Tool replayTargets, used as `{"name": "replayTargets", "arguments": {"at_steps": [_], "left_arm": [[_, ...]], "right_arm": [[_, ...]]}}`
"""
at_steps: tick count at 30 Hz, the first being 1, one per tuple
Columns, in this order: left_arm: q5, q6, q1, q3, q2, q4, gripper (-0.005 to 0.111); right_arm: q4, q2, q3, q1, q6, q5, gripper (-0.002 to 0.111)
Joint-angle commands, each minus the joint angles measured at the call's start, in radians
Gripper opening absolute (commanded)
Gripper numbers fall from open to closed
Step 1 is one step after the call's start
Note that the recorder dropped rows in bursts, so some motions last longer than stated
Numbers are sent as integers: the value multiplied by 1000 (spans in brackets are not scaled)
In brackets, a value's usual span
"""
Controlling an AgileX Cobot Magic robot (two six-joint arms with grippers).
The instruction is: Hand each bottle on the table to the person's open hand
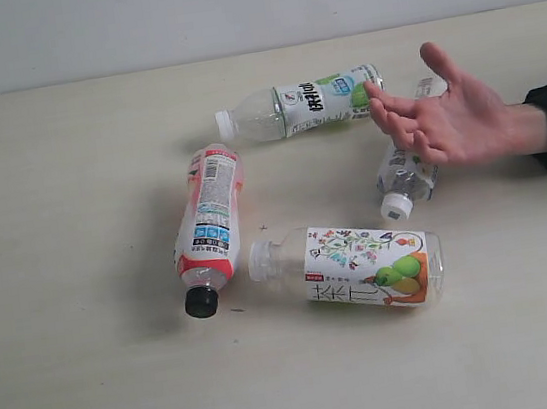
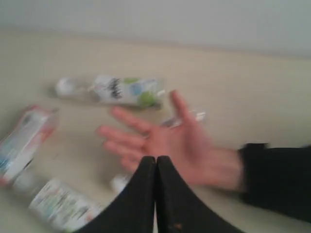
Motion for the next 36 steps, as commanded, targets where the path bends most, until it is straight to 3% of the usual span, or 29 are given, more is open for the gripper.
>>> {"name": "replayTargets", "arguments": {"at_steps": [1,4,7,9,14,18,24,36], "left_arm": [[-2,1,2,2,-7,4,5],[-2,1,2,2,-7,4,5],[-2,1,2,2,-7,4,5],[-2,1,2,2,-7,4,5],[-2,1,2,2,-7,4,5],[-2,1,2,2,-7,4,5],[-2,1,2,2,-7,4,5],[-2,1,2,2,-7,4,5]], "right_arm": [[334,195,-88,67,-398,270,5],[291,275,-104,196,-415,286,23],[201,343,-104,331,-417,256,53],[127,377,-104,410,-419,222,63],[-148,462,-104,572,-405,139,65],[-340,533,-104,676,-272,61,69],[-470,633,-104,780,-229,-9,72],[-643,799,-104,817,-41,-84,78]]}}
